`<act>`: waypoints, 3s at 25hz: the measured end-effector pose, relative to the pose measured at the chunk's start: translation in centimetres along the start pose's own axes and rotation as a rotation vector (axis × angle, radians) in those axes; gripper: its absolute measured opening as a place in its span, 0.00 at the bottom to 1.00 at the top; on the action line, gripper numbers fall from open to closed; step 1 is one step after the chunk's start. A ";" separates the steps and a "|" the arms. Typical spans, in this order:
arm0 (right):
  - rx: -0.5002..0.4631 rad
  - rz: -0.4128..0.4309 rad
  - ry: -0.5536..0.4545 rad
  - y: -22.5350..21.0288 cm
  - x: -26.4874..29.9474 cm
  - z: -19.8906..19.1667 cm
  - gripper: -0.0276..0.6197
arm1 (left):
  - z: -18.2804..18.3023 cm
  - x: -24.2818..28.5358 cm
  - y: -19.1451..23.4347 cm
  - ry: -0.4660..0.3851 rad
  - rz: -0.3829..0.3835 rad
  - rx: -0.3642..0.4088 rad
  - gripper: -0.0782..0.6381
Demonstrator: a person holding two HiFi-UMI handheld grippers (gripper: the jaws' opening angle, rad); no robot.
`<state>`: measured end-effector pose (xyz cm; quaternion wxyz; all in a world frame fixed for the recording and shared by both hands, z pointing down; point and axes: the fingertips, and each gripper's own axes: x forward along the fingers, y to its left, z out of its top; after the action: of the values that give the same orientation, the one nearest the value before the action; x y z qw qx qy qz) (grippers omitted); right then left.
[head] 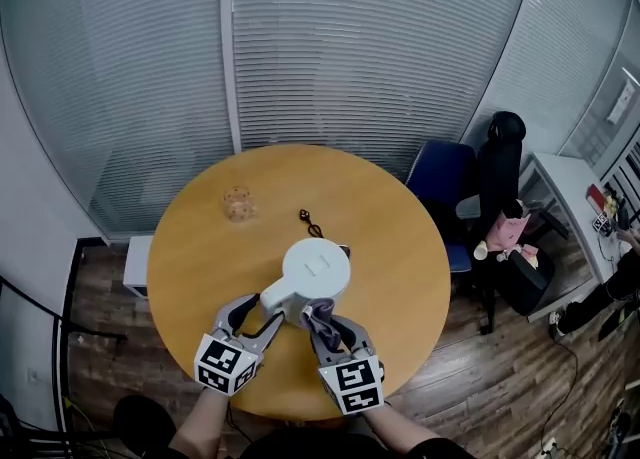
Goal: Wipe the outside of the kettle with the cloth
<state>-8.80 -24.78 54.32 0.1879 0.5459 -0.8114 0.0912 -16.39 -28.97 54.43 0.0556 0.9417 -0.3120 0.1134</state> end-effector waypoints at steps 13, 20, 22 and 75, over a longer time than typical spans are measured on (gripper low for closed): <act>0.217 0.034 0.288 0.7 5.2 -11.1 0.19 | -0.7 1.0 0.6 0.032 0.018 0.047 0.34; 0.401 0.078 0.424 1.1 7.3 -14.8 0.19 | -0.8 1.0 0.5 0.034 0.016 0.042 0.34; 0.419 0.084 0.440 1.0 7.5 -15.0 0.19 | -0.7 0.9 0.6 0.030 0.018 0.041 0.34; 0.253 0.268 0.491 -3.7 4.4 -15.3 0.19 | -2.1 0.7 0.3 0.029 0.271 -0.087 0.34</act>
<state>-3.76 -24.52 69.83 0.2953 0.4146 -0.7887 0.3450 -16.36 -29.25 56.61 0.0850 0.8860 -0.4399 0.1196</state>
